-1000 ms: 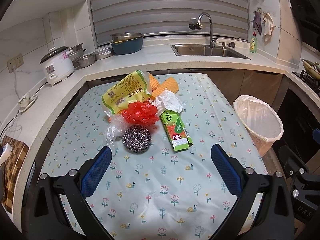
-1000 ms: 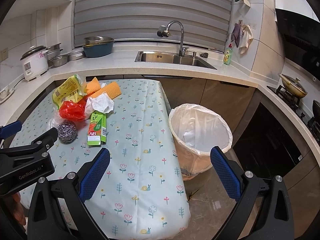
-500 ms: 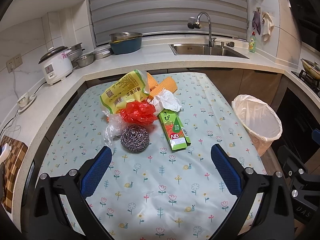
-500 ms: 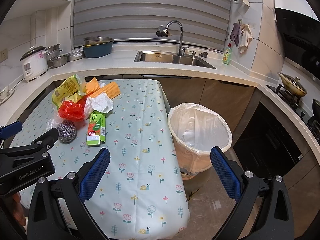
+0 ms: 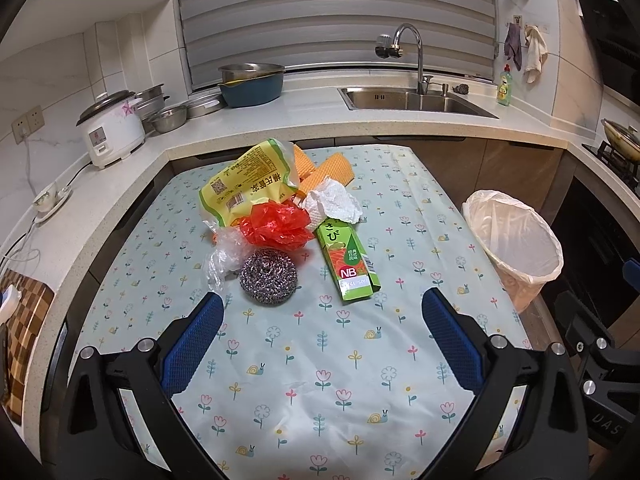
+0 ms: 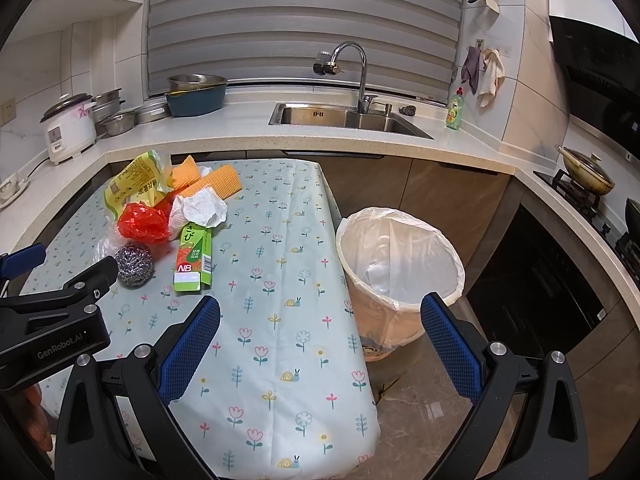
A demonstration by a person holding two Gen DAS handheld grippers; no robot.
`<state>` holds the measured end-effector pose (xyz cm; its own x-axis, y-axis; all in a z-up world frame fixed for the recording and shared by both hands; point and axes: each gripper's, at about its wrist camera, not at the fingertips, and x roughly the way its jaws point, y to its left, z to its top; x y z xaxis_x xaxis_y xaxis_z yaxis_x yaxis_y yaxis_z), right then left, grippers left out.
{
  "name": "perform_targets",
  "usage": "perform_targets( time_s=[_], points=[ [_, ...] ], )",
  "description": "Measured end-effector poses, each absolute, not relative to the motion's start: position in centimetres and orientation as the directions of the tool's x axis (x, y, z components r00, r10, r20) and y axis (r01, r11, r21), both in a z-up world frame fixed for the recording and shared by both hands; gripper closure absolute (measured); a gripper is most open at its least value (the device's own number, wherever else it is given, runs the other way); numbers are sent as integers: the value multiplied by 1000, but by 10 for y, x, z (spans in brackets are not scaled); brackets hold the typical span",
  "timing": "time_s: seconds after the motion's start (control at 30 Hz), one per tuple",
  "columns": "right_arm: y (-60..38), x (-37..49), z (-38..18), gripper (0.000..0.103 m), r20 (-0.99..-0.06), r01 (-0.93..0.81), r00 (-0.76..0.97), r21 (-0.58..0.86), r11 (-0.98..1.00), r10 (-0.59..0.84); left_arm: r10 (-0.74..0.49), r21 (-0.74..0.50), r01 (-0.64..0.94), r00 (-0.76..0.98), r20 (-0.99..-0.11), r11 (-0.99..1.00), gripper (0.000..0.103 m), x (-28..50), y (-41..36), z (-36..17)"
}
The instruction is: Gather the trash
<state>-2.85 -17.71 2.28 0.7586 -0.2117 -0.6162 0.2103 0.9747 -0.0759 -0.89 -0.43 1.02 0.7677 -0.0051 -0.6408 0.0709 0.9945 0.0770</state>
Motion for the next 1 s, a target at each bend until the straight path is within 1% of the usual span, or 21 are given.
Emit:
perform_targets(
  time_s=[0.8, 1.0],
  points=[
    [-177, -26, 22, 7, -617, 212, 758, -76, 974, -214, -13, 67, 74, 761, -648, 995, 8, -7, -2, 8],
    [-178, -19, 24, 7, -615, 211, 758, -83, 974, -217, -16, 51, 65, 753, -657, 997, 8, 6, 11, 7]
  ],
)
